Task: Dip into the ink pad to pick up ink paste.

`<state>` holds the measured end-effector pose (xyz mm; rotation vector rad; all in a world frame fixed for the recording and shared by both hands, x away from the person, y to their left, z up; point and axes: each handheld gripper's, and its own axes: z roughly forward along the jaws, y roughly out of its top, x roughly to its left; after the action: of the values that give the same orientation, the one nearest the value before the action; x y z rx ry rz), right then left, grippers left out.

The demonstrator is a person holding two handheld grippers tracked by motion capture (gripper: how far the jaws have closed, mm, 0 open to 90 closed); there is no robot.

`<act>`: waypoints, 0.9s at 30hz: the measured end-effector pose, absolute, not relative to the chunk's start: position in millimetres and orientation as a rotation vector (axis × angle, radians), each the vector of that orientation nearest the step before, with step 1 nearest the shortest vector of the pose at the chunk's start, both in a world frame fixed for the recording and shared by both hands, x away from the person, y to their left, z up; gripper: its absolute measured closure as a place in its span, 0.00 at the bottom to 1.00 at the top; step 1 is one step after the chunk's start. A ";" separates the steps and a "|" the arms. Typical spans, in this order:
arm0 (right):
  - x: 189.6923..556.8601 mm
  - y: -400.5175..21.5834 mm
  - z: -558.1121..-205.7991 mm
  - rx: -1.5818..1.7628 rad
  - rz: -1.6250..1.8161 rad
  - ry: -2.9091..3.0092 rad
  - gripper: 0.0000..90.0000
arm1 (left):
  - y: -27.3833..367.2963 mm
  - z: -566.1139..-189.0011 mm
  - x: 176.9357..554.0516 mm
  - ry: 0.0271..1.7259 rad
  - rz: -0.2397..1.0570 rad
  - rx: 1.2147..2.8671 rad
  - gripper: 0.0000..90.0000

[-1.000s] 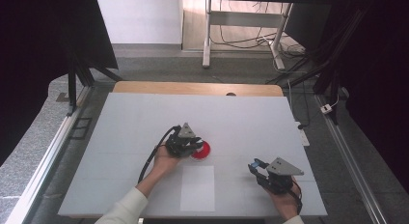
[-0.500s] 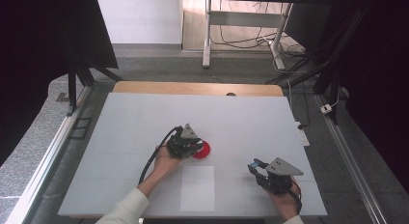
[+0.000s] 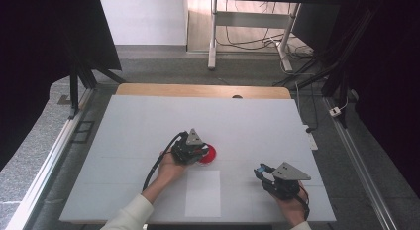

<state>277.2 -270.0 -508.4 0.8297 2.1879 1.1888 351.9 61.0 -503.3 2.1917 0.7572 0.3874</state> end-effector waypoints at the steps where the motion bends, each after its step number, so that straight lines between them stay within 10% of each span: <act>1: 277.3 -270.2 -508.3 0.825 1.191 2.186 0.72 | 60.9 -503.3 351.9 0.756 0.388 2.194 0.84; 27: 277.6 -268.1 -509.5 0.824 1.187 2.195 0.72 | 59.3 -503.9 352.2 0.739 0.398 2.200 0.84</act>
<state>277.6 -268.1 -509.5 0.8237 2.1950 1.1867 352.2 59.3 -503.9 2.2000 0.7393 0.3976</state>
